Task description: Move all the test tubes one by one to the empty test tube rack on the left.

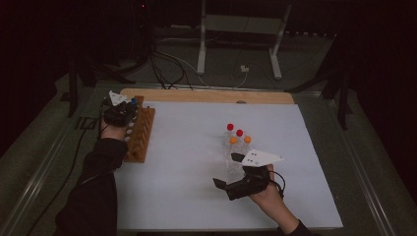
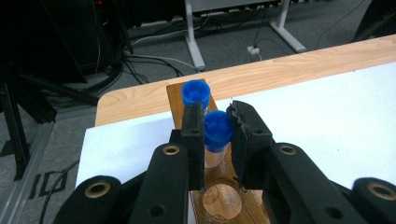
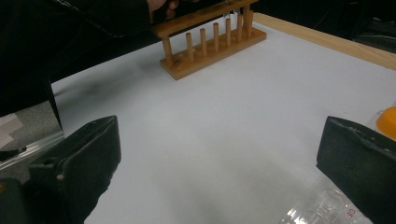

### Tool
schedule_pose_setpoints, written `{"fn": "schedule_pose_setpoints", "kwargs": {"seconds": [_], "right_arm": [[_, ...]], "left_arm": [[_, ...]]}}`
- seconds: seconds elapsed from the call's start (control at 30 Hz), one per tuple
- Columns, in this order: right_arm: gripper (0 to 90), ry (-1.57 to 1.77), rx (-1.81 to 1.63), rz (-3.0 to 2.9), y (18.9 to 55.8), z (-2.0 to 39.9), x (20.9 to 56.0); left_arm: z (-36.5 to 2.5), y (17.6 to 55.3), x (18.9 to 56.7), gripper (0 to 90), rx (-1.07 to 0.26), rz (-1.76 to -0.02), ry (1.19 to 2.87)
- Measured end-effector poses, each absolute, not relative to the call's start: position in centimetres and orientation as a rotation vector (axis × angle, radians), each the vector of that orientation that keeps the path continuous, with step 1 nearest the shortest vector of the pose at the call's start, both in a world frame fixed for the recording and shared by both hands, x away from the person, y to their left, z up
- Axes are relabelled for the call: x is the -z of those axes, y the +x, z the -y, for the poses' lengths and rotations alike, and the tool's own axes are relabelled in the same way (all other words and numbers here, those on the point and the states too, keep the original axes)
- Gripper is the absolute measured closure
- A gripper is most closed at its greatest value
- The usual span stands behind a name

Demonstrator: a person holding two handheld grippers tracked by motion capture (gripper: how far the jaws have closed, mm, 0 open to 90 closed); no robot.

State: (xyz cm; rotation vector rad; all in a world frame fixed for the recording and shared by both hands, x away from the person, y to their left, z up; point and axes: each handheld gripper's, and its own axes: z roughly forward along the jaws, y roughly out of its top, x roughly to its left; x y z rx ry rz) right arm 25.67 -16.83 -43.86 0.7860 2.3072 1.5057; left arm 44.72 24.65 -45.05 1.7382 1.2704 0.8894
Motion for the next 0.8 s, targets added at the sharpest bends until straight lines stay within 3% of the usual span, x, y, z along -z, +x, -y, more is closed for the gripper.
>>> {"fn": "schedule_pose_setpoints", "kwargs": {"seconds": [0.1,0.23,0.3,0.6,0.8], "right_arm": [[0.0,0.789,-1.508,-2.304,25.7,16.9,43.8],[0.0,0.789,-1.511,-2.296,25.7,17.1,43.6],[0.0,0.789,-1.514,-2.286,25.7,17.2,43.5],[0.0,0.818,-1.501,-2.219,26.2,18.8,42.4],[0.0,0.885,-1.464,-2.147,27.2,20.8,42.1]], "left_arm": [[-24.7,44.6,44.9,75.0,-0.865,-1.275,1.74],[-24.6,44.1,44.5,60.6,-0.832,-1.276,1.744],[-24.5,43.6,44.1,49.4,-0.841,-1.291,1.736],[-24.0,40.3,42.3,18.8,-0.775,-1.211,1.747],[-22.9,37.1,41.6,5.0,-0.654,-1.076,1.754]]}}
